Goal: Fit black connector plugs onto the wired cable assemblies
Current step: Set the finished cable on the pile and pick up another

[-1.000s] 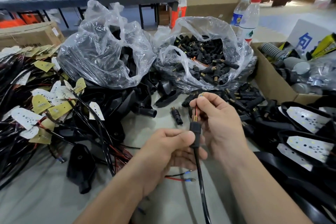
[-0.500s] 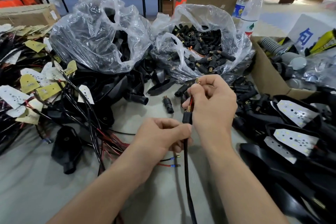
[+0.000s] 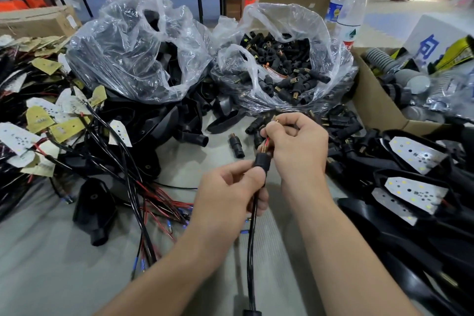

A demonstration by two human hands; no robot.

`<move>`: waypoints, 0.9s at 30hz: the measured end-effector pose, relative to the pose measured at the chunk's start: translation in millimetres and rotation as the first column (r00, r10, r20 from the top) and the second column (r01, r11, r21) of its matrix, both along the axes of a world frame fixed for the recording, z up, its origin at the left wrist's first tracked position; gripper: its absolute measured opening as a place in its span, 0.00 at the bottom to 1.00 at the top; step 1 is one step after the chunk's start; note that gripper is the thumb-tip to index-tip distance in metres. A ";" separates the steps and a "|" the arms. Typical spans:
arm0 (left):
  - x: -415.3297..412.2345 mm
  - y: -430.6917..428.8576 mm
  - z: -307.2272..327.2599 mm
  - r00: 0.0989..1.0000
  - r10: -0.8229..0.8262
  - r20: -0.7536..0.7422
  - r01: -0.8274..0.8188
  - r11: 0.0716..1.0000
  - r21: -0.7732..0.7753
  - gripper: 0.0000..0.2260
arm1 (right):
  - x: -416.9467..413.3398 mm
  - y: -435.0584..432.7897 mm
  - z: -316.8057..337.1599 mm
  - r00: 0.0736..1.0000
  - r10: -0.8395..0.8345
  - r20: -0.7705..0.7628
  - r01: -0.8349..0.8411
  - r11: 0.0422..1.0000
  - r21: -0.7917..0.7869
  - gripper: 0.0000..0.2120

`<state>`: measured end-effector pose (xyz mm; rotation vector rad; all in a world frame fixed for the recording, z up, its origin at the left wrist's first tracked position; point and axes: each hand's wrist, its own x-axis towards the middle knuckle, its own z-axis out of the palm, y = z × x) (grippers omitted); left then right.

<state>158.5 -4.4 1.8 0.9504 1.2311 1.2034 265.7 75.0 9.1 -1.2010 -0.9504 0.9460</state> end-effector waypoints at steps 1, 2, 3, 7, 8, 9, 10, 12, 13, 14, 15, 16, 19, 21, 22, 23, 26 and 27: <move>-0.2 -0.3 -1.0 0.990 0.049 -0.135 -0.043 0.998 0.046 0.05 | -0.1 0.1 0.0 1.000 -0.006 -0.001 0.006 1.000 0.011 0.10; -1.5 -0.6 -2.4 0.954 0.102 -0.283 -0.076 0.992 0.102 0.07 | -0.3 0.1 0.4 1.000 -0.005 -0.015 0.005 1.000 0.021 0.10; -3.9 -1.4 -3.1 0.898 0.146 -0.415 -0.081 0.982 0.170 0.08 | -0.1 0.0 0.9 0.999 0.003 -0.045 -0.002 1.000 0.029 0.09; -9.8 -3.1 -2.8 0.803 0.235 -0.547 -0.087 0.956 0.282 0.11 | 2.0 -1.2 4.5 0.970 0.083 -0.230 -0.078 0.996 0.030 0.09; -10.5 -2.7 -4.1 0.816 0.245 -0.524 -0.103 0.953 0.286 0.12 | 2.3 -1.2 5.1 0.960 0.105 -0.258 -0.103 0.994 0.020 0.09; -11.5 -1.8 -5.0 0.828 0.264 -0.495 -0.127 0.948 0.293 0.12 | 2.6 -1.0 5.8 0.952 0.122 -0.280 -0.126 0.992 0.002 0.09; -13.2 0.0 -6.7 0.841 0.286 -0.459 -0.158 0.941 0.298 0.12 | 3.0 -0.6 6.3 0.943 0.137 -0.303 -0.150 0.988 -0.022 0.08; -17.8 4.9 -7.9 0.874 0.302 -0.382 -0.199 0.938 0.285 0.11 | 3.8 -0.2 7.1 0.919 0.195 -0.343 -0.232 0.970 -0.070 0.06; -20.2 6.9 -8.4 0.889 0.289 -0.356 -0.199 0.943 0.268 0.10 | 4.0 -0.4 7.4 0.910 0.248 -0.334 -0.290 0.953 -0.084 0.05; -22.2 8.7 -9.3 0.900 0.270 -0.343 -0.189 0.949 0.253 0.09 | 4.2 -1.0 7.6 0.904 0.313 -0.291 -0.352 0.931 -0.095 0.06; -23.4 9.8 -10.1 0.908 0.251 -0.335 -0.175 0.955 0.240 0.08 | 3.9 -2.2 7.6 0.899 0.376 -0.225 -0.407 0.907 -0.109 0.06; -23.7 10.5 -10.3 0.915 0.240 -0.326 -0.167 0.957 0.237 0.08 | 3.2 -3.7 7.3 0.891 0.424 -0.161 -0.444 0.887 -0.123 0.08; -21.6 11.8 -10.3 0.926 0.235 -0.295 -0.173 0.959 0.223 0.11 | 0.2 -6.1 7.4 0.894 0.434 -0.108 -0.446 0.886 -0.126 0.12; -20.7 12.0 -11.4 0.935 0.201 -0.293 -0.152 0.971 0.184 0.14 | -0.1 -5.7 8.1 0.917 0.372 -0.142 -0.388 0.915 -0.110 0.13; -20.3 11.9 -12.5 0.940 0.177 -0.293 -0.136 0.978 0.155 0.14 | 0.6 -4.9 8.4 0.929 0.334 -0.160 -0.353 0.930 -0.103 0.12; -19.8 11.6 -13.2 0.943 0.157 -0.293 -0.126 0.984 0.124 0.12 | 1.7 -3.9 8.5 0.939 0.297 -0.174 -0.317 0.943 -0.098 0.12; -18.4 10.5 -13.2 0.947 0.129 -0.296 -0.110 0.991 0.079 0.02 | 4.9 -1.2 6.8 0.964 0.192 -0.183 -0.211 0.973 -0.091 0.14; -18.4 10.1 -12.6 0.944 0.119 -0.308 -0.100 0.992 0.074 0.04 | 5.4 -0.6 6.2 0.970 0.166 -0.179 -0.184 0.978 -0.093 0.15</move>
